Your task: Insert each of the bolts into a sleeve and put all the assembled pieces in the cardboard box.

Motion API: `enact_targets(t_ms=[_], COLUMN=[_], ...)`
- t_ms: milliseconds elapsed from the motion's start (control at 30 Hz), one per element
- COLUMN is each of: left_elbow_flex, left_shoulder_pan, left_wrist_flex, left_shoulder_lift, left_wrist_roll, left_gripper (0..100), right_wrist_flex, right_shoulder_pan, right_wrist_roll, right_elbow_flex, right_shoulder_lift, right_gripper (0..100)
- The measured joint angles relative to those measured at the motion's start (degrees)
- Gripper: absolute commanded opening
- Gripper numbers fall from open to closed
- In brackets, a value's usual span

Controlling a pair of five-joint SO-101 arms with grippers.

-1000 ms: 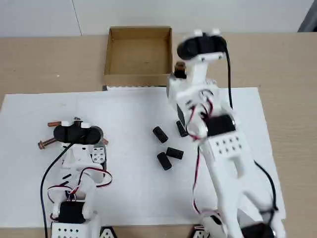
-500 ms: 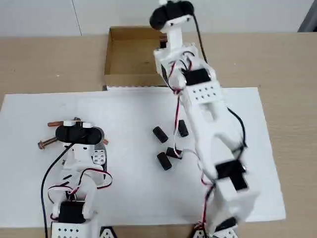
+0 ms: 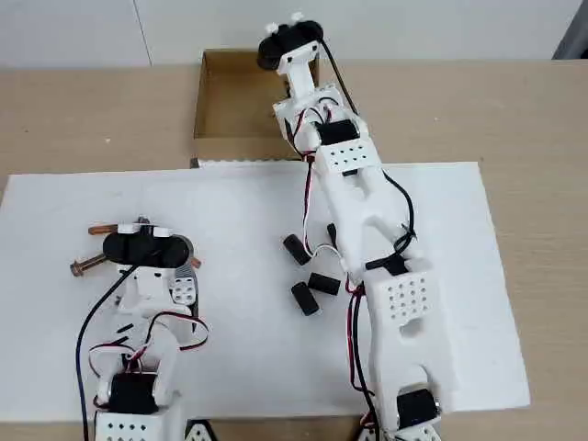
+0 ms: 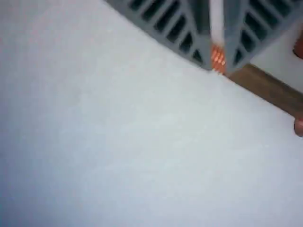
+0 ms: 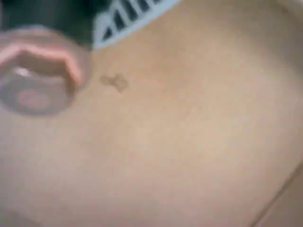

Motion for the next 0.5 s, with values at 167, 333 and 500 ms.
enact_targets(t_ms=[167, 333, 500], left_elbow_flex=[0.00, 0.00, 0.00], left_shoulder_pan=[0.00, 0.00, 0.00], left_wrist_flex=[0.00, 0.00, 0.00], left_shoulder_lift=[0.00, 0.00, 0.00], left_wrist_roll=[0.00, 0.00, 0.00], left_gripper=[1, 1, 1], right_wrist_flex=[0.00, 0.00, 7.38], right_shoulder_pan=[-0.09, 0.00, 0.00], right_wrist_roll=[0.09, 0.09, 0.09], right_elbow_flex=[-1.93, -1.93, -1.93], right_shoulder_lift=[0.79, 0.79, -1.05], right_gripper=[10.6, 10.4, 10.4])
